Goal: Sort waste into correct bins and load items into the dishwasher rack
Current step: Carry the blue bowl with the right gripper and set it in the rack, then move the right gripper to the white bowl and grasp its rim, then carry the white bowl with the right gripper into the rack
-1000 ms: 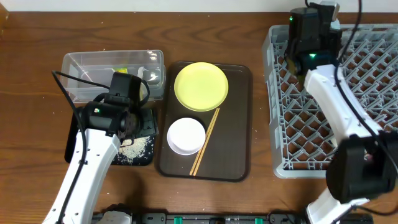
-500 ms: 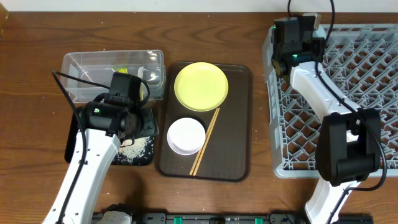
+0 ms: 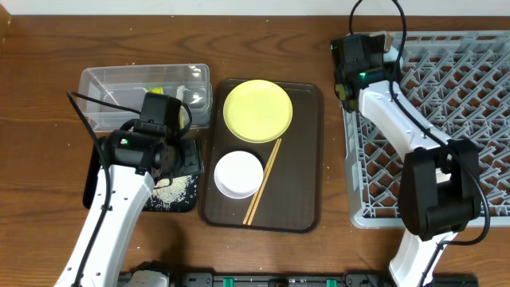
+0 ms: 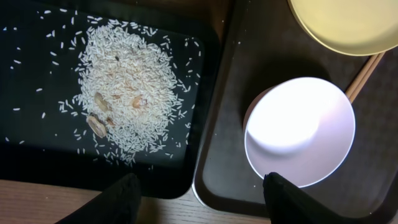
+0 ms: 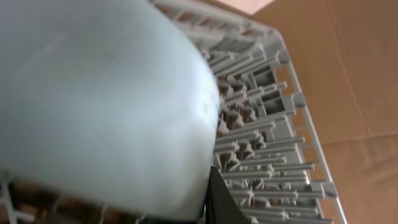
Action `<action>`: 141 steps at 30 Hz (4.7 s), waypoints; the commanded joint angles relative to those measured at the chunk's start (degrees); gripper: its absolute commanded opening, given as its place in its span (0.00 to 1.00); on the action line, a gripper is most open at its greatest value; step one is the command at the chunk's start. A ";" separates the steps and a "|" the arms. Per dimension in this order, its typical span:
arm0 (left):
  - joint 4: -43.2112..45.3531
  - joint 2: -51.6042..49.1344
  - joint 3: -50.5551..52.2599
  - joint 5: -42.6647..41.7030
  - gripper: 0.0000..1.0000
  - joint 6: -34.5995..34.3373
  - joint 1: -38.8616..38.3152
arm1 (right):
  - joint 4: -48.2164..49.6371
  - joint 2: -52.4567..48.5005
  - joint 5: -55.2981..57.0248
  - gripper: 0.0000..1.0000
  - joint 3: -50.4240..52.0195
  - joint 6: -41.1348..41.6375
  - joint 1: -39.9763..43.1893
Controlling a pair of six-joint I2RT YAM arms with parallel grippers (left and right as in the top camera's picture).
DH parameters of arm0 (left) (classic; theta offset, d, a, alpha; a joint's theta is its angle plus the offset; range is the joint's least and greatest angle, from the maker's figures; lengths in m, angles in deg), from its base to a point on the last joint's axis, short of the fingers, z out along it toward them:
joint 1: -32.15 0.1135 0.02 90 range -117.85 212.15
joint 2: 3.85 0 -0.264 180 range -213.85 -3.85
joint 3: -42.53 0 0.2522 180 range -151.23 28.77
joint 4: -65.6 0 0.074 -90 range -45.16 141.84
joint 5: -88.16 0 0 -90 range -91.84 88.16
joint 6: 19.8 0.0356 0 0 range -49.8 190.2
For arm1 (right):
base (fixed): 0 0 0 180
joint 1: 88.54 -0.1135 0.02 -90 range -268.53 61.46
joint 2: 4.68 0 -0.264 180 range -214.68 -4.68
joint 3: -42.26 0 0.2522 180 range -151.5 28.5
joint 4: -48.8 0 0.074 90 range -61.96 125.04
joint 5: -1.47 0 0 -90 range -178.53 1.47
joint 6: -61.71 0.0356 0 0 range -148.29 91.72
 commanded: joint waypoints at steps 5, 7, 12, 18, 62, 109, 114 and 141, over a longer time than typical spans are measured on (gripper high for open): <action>-0.24 -0.37 -0.39 0.13 0.66 -0.26 0.24 | -9.03 4.37 -8.20 0.23 -0.02 7.19 -0.68; -0.24 -0.37 -0.39 0.13 0.71 -0.26 0.26 | -10.40 6.54 -11.39 0.42 -0.02 7.17 -0.68; -0.28 -0.37 -0.39 0.15 0.72 -0.26 0.26 | -12.87 14.10 -18.08 0.71 -0.02 6.95 -1.01; -0.92 -0.37 -0.39 1.57 0.72 -0.31 0.26 | -13.97 23.06 -39.23 0.71 -0.02 6.95 -1.92; -4.63 -0.35 -0.39 2.80 0.79 -6.78 20.20 | -17.03 -2.99 -65.72 0.01 0.09 19.85 -27.85; -4.50 -0.35 -0.39 2.80 0.79 -6.78 20.17 | 21.64 14.73 4.50 0.01 -0.02 -22.82 12.31; -4.57 -0.35 -0.39 2.78 0.79 -6.78 20.17 | 24.87 8.37 11.15 0.01 -0.02 -24.61 14.40; -4.57 -0.35 -0.39 2.80 0.79 -6.78 20.17 | 24.13 -3.50 9.05 0.01 0.04 -21.97 10.45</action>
